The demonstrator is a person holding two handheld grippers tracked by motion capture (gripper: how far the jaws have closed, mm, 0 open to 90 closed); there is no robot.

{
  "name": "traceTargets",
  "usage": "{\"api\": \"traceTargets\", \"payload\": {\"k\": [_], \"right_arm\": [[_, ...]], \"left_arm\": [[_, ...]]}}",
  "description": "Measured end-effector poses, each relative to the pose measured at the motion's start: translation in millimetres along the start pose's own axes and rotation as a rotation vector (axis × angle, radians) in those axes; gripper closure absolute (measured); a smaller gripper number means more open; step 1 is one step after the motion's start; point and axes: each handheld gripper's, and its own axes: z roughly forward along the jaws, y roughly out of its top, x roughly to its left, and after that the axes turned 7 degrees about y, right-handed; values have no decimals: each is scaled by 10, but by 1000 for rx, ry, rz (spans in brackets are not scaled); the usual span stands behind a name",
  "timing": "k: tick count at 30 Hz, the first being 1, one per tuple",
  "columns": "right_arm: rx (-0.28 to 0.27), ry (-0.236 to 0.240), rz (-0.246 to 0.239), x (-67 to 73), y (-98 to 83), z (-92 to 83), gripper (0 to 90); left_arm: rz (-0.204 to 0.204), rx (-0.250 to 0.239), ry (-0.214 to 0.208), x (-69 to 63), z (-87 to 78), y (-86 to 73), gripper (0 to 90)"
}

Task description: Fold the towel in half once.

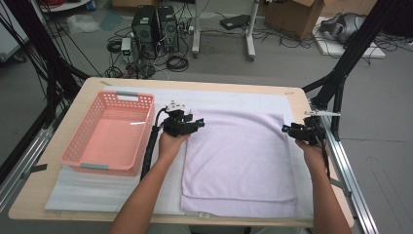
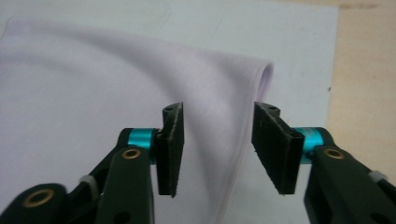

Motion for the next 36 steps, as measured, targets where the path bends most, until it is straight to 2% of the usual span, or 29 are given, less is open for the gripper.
{"api": "traceTargets", "payload": {"k": [3, 4, 6, 12, 14, 16, 20, 25, 29, 32, 36], "right_arm": [[-24, 19, -9, 78, -122, -167, 517], [-28, 27, -14, 104, -175, -221, 517], [-19, 28, -29, 151, -297, -327, 517], [-27, 55, -38, 292, -623, -562, 506], [-29, 53, -48, 368, -751, -634, 511], [-15, 45, -65, 442, -875, -700, 520], [-13, 64, -69, 541, -1090, -826, 539], [5, 81, -81, 655, -1256, -966, 571], [17, 97, -59, 703, -1425, -1057, 621], [34, 112, -50, 730, -1526, -1119, 649], [29, 137, -37, 770, -1557, -1192, 663]], "left_arm": [[28, -28, -16, -91, -143, -103, 416], [33, -14, -20, -115, -186, -122, 407], [46, -36, -24, -164, -295, -196, 400], [45, -10, -22, -245, -579, -445, 374], [31, -14, -26, -271, -695, -558, 373], [18, 8, -32, -291, -795, -680, 369], [23, 21, -45, -353, -1019, -907, 380], [19, 47, -33, -444, -1238, -1049, 457], [2, 77, -26, -509, -1363, -1154, 526], [21, 104, -34, -586, -1402, -1213, 597], [45, 138, -9, -685, -1386, -1239, 628]]}}
